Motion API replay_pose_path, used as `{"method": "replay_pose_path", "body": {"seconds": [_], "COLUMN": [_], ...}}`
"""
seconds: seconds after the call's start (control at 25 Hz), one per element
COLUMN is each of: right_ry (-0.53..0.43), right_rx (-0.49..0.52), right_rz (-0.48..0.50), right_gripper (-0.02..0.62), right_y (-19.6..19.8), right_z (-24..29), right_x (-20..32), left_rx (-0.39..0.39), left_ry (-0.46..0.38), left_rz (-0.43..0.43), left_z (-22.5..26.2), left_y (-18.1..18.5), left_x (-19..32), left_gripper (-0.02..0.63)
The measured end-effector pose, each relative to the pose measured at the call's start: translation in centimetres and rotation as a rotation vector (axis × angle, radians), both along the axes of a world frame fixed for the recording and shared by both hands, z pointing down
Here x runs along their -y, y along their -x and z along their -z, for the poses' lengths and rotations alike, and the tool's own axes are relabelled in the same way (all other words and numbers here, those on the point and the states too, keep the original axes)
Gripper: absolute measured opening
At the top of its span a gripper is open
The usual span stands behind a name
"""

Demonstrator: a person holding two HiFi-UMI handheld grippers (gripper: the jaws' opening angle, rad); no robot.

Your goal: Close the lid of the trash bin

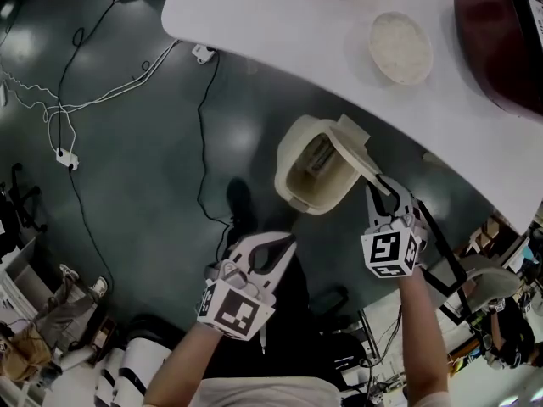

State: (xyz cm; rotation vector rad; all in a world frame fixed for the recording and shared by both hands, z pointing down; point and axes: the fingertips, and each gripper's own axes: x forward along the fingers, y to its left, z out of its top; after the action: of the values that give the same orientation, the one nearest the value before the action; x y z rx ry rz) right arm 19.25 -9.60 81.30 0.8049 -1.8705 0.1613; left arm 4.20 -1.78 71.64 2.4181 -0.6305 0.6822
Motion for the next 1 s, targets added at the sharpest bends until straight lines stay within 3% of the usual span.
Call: {"method": "replay_pose_path", "body": {"seconds": [0.32, 1.0], "right_ry": [0.037, 0.172], "right_rx": [0.035, 0.088], "right_rz": [-0.003, -0.024], "right_gripper": [0.094, 0.097], "right_y": [2.3, 7.1], "right_z": [-1.6, -7.9], "right_x": [-4.1, -11.6], "left_rx": [-0.026, -0.045], "left_ry": [0.056, 0.146], "left_rz": [-0.016, 0.008], "left_z": [-1.4, -6.3], "left_y": [-0.8, 2.1], "left_x": [-3.1, -5.7], "left_gripper": [0.014, 0.014]}}
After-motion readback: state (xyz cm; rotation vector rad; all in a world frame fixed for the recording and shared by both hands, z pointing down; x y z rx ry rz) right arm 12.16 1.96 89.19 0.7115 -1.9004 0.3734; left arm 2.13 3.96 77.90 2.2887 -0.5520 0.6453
